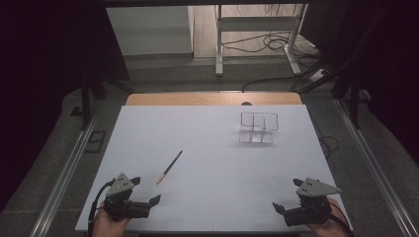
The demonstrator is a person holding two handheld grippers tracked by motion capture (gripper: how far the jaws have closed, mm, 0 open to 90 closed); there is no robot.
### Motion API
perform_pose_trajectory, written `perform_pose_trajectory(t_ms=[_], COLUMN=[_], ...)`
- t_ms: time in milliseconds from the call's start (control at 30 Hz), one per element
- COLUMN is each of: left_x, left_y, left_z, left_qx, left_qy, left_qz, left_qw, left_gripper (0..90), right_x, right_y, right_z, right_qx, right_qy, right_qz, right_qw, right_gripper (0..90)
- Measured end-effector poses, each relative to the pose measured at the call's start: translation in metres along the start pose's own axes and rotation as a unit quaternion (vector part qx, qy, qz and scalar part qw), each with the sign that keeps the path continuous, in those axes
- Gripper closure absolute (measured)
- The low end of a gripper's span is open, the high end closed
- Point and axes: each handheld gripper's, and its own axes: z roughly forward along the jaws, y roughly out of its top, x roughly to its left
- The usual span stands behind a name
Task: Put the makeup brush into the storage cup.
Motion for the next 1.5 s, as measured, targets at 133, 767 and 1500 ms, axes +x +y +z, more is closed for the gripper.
perform_pose_trajectory(t_ms=[133,767,1500], left_x=[0.001,0.005,0.013], left_y=[0.0,0.009,0.02], left_z=[-0.001,0.008,0.024], left_qx=[-0.002,0.003,0.022], left_qy=[0.009,0.013,0.017], left_qz=[0.002,0.013,0.015], left_qw=[1.0,0.9998,0.9995], left_gripper=[5.0,5.6,3.7], right_x=[0.001,0.001,0.001], right_y=[0.0,0.0,0.0], right_z=[0.001,0.002,0.004], right_qx=[0.003,0.008,0.011], right_qy=[-0.002,-0.007,-0.016], right_qz=[-0.003,-0.003,-0.005], right_qw=[1.0,0.9999,0.9998], right_gripper=[0.0,0.0,0.0])
